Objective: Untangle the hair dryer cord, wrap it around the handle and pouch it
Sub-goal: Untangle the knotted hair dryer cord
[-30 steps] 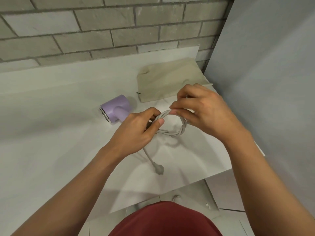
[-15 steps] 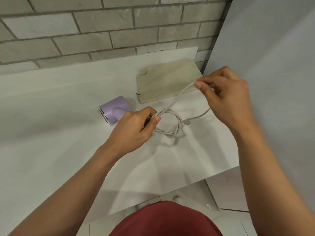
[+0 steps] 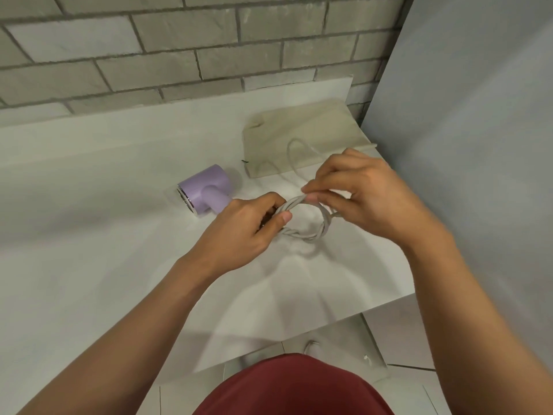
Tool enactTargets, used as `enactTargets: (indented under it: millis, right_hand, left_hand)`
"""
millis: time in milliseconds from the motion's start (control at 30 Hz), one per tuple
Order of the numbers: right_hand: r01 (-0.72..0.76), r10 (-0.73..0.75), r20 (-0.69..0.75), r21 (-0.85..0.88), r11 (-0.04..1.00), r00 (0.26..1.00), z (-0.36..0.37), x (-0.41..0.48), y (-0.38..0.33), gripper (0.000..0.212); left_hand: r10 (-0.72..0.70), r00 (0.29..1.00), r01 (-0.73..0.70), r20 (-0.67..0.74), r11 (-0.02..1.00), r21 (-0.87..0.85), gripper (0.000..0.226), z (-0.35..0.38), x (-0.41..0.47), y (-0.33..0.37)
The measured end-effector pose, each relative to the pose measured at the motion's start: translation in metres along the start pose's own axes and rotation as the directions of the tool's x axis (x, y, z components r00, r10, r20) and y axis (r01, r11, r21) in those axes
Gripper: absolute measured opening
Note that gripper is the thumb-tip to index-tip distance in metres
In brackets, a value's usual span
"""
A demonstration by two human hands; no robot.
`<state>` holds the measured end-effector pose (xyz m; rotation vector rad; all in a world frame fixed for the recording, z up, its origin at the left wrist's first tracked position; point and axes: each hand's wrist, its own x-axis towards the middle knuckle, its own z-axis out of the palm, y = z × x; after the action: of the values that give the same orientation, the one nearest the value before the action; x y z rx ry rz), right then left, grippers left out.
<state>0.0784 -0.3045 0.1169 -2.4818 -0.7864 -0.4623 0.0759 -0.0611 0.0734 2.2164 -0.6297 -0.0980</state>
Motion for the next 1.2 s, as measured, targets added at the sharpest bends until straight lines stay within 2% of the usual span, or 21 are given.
enactTargets:
  millis: [100,200,267,333,400,467,567,967,1067,1200]
  right_hand:
    - [-0.081,0.099,-0.122,0.145,0.986,0.988,-0.009,0.0,0.006,0.014]
    - [-0.126,0.156,-0.125,0.222,0.967,0.98,-0.008,0.0,0.008,0.012]
    - [-0.167,0.197,-0.121,0.223,0.961,0.973,-0.003,0.0,0.011,0.011]
    - [-0.205,0.221,-0.104,0.151,0.967,0.97,0.0,-0.001,0.013,0.014]
    - [-0.166,0.167,-0.059,0.023,0.986,0.984,0.003,-0.002,0.007,0.024]
    - [-0.034,0.036,0.023,-0.058,0.998,0.999,0.005,0.001,-0.003,0.032]
    - [0.089,-0.076,0.099,-0.131,0.987,0.992,0.006,0.007,-0.012,0.024]
    - [-0.139,0.13,0.116,0.072,0.988,0.985,-0.016,0.0,0.007,0.005]
    - [-0.176,0.172,0.06,0.087,0.98,0.983,-0.021,-0.003,0.012,0.006]
    - [-0.2,0.203,-0.016,0.133,0.971,0.979,-0.032,-0.006,0.018,0.006]
  left_hand:
    - [0.006,1.0,-0.006,-0.029,1.0,-0.01,0.023,-0.003,0.0,0.001]
    - [0.013,1.0,-0.013,-0.02,1.0,-0.004,0.024,-0.005,0.001,0.002]
    - [0.017,1.0,-0.016,-0.026,1.0,0.019,0.024,-0.007,0.002,0.001]
    - [0.003,0.999,-0.002,-0.04,0.999,0.042,0.025,-0.008,0.003,0.0]
    - [-0.012,0.999,0.014,-0.041,0.999,0.047,0.025,-0.007,0.004,-0.001]
    - [-0.009,0.999,0.011,-0.038,0.999,0.05,0.024,-0.005,0.006,0.0]
    - [0.01,1.0,-0.009,-0.016,0.999,0.036,0.022,-0.004,0.006,0.0]
    - [0.125,0.982,-0.119,-0.141,0.992,0.048,0.018,0.002,0.015,0.001]
    - [0.161,0.963,-0.141,-0.218,0.984,0.106,0.014,-0.001,0.018,-0.001]
    - [0.14,0.966,-0.134,-0.219,0.99,0.043,0.015,0.0,0.016,-0.007]
